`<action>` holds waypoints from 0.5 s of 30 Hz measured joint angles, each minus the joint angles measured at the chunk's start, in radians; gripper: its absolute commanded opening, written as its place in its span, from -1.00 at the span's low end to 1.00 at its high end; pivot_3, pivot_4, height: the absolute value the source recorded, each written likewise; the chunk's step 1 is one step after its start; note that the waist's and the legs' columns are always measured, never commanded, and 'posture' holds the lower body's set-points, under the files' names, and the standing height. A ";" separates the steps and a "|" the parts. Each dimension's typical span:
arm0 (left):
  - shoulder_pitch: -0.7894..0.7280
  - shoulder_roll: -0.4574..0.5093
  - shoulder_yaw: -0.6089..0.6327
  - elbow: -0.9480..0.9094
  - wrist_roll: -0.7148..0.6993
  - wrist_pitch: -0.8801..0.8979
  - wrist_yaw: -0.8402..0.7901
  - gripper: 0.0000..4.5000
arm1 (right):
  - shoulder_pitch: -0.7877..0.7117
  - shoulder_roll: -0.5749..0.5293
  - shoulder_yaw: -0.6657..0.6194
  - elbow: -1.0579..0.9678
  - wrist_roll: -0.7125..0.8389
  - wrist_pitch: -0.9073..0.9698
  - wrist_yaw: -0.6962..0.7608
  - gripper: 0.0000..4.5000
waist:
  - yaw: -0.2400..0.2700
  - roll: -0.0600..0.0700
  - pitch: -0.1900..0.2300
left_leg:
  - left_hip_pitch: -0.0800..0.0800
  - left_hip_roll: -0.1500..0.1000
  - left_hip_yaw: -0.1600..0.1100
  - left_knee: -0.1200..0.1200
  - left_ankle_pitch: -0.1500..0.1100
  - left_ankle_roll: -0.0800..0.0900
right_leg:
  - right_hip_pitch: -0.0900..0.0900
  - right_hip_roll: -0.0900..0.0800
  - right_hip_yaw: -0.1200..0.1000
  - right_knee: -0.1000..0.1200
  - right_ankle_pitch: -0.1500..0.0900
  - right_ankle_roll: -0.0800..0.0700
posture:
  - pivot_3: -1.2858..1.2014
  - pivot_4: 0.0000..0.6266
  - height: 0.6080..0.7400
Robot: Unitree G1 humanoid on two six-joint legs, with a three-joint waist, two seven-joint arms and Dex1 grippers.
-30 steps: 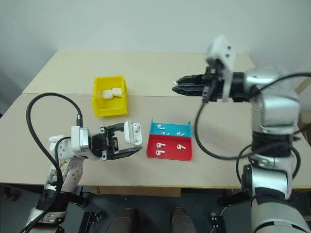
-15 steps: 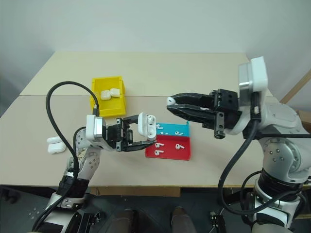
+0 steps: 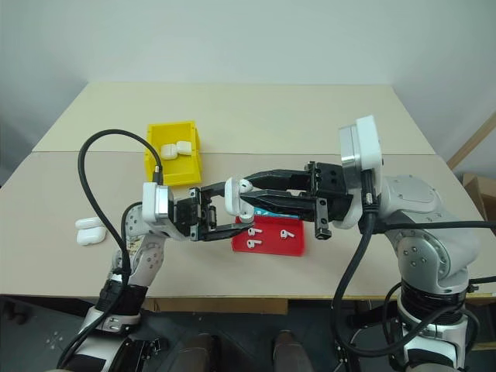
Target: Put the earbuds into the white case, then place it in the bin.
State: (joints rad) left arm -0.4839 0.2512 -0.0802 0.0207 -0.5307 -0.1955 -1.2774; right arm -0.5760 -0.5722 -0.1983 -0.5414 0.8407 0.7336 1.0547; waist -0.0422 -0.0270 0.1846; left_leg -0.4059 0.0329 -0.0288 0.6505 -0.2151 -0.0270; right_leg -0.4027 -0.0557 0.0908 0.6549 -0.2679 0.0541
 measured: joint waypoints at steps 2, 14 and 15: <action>0.000 0.000 0.000 0.000 0.000 -0.001 0.000 0.22 | 0.005 -0.005 0.010 0.000 0.001 -0.007 -0.007 -0.56 | 0.000 0.000 0.000 | 0.000 0.000 0.000 0.000 0.000 0.000 | 0.000 0.000 0.000 0.000 0.000 0.000 | 0.03 -0.52 1.00; -0.007 0.001 0.000 0.000 0.000 -0.001 0.000 0.22 | 0.041 -0.036 0.075 0.001 -0.008 -0.052 -0.021 -0.56 | 0.001 0.000 0.000 | 0.000 0.000 0.000 0.000 0.000 0.000 | 0.000 0.000 0.000 0.000 0.000 0.000 | 0.03 -0.52 1.00; -0.007 0.001 0.000 0.001 0.000 -0.004 -0.001 0.22 | 0.041 -0.040 0.076 0.001 -0.010 -0.054 -0.023 -0.56 | 0.001 0.000 0.000 | 0.000 0.000 0.000 0.000 0.000 0.000 | 0.000 0.000 0.000 0.000 0.000 0.000 | 0.03 -0.52 1.00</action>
State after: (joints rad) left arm -0.4913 0.2517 -0.0798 0.0215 -0.5307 -0.1991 -1.2779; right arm -0.5351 -0.6119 -0.1226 -0.5406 0.8309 0.6798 1.0317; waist -0.0416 -0.0271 0.1846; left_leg -0.4060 0.0328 -0.0289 0.6506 -0.2151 -0.0269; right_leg -0.4026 -0.0558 0.0909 0.6547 -0.2680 0.0542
